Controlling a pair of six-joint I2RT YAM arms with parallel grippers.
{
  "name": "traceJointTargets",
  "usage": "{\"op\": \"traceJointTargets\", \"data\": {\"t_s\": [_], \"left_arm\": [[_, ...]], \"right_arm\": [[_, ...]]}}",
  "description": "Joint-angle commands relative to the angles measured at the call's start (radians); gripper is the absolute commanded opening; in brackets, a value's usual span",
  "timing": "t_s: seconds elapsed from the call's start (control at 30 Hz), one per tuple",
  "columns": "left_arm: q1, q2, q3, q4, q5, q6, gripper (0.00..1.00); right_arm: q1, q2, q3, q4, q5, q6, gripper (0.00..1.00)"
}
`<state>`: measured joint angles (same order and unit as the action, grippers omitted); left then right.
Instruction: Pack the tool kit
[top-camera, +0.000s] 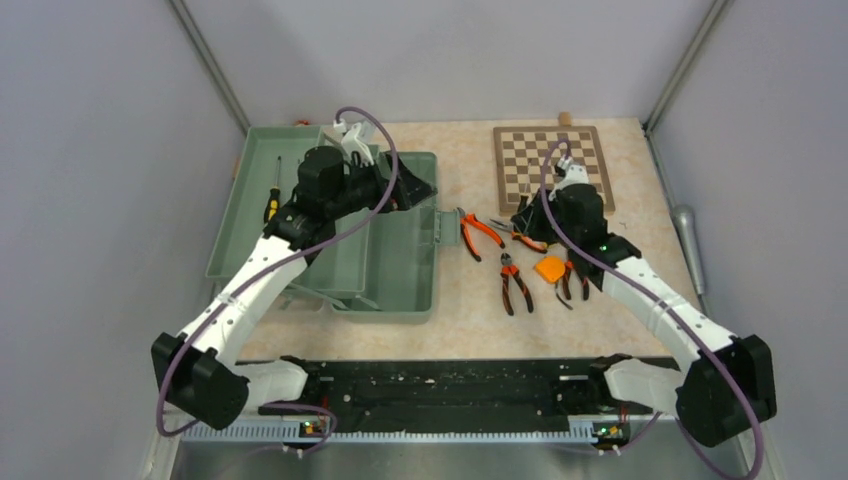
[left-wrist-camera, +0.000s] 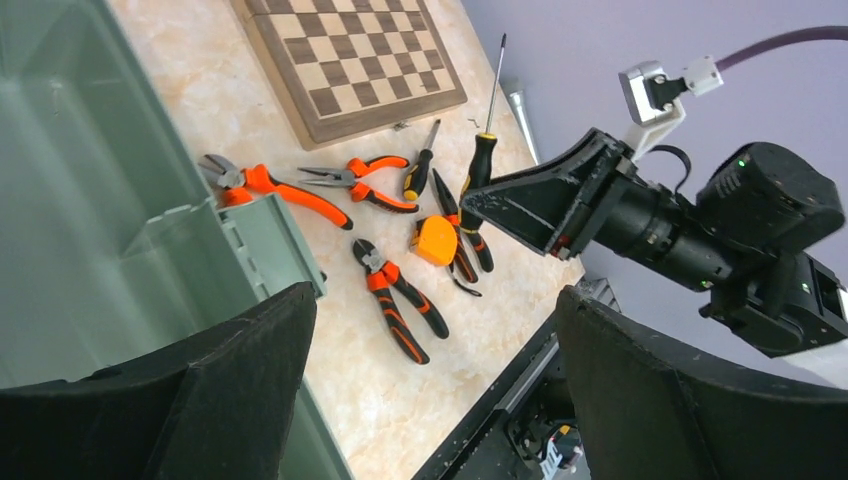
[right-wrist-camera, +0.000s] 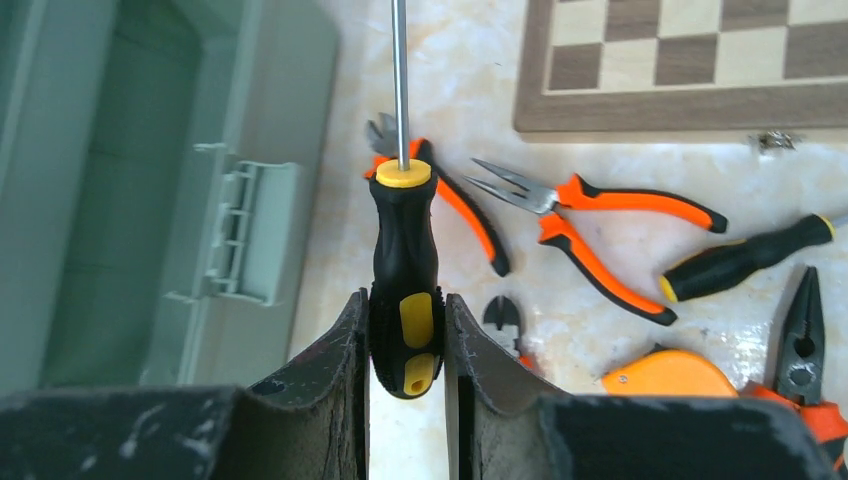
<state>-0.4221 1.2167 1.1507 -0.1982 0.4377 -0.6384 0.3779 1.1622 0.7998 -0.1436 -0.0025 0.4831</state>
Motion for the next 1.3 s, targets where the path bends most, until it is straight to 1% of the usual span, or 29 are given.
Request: {"op": "traceJointTargets", "data": {"t_s": [0.0,0.17,0.37,0.53,0.63,0.77,0.8,0.83,0.87,0.97,1.0,1.03,1.07,1.17,1.27], "left_arm": [[-0.046,0.034,0.076,0.132,-0.027,-0.009,0.93],[-0.108,0.092,0.114,0.188,-0.056,0.004,0.92],[-0.176,0.159,0.156,0.19,-0.134,0.043,0.89],[-0.208,0.186,0.158,0.222,-0.18,0.045,0.86],[-0.232,0.211,0.168,0.229,-0.182,0.05,0.83],[-0.248,0.23,0.158,0.267,-0.183,0.038,0.69],[-0.25,0.231,0.156,0.277,-0.183,0.035,0.63],[-0.251,0.233,0.156,0.284,-0.182,0.034,0.55],[-0.253,0.234,0.156,0.289,-0.181,0.035,0.45],[-0.257,0.233,0.159,0.293,-0.181,0.046,0.06],[-0.257,0.232,0.164,0.286,-0.183,0.049,0.0],[-0.257,0.23,0.167,0.274,-0.189,0.06,0.0],[-0.257,0.225,0.172,0.26,-0.193,0.072,0.0],[-0.255,0.204,0.206,0.148,-0.238,0.143,0.0],[-0.236,0.19,0.279,-0.015,-0.306,0.236,0.0]], "right_arm": [[0.029,-0.08,0.027,0.022,-0.106,-0.025,0.0],[0.124,-0.125,0.05,0.053,-0.143,-0.003,0.0],[0.22,-0.132,0.078,0.118,-0.178,0.041,0.0],[0.269,-0.119,0.104,0.136,-0.186,0.046,0.0],[0.288,-0.109,0.111,0.164,-0.2,0.051,0.0],[0.311,-0.092,0.12,0.179,-0.209,0.052,0.0],[0.316,-0.088,0.121,0.18,-0.211,0.051,0.0],[0.32,-0.084,0.123,0.181,-0.215,0.052,0.0],[0.324,-0.08,0.123,0.184,-0.216,0.05,0.0],[0.334,-0.071,0.122,0.189,-0.221,0.051,0.0],[0.334,-0.07,0.12,0.189,-0.221,0.053,0.0],[0.334,-0.071,0.119,0.188,-0.218,0.053,0.0],[0.334,-0.073,0.118,0.186,-0.212,0.051,0.04],[0.334,-0.083,0.124,0.164,-0.176,0.04,0.2],[0.334,-0.089,0.138,0.117,-0.126,0.015,0.32]]}}
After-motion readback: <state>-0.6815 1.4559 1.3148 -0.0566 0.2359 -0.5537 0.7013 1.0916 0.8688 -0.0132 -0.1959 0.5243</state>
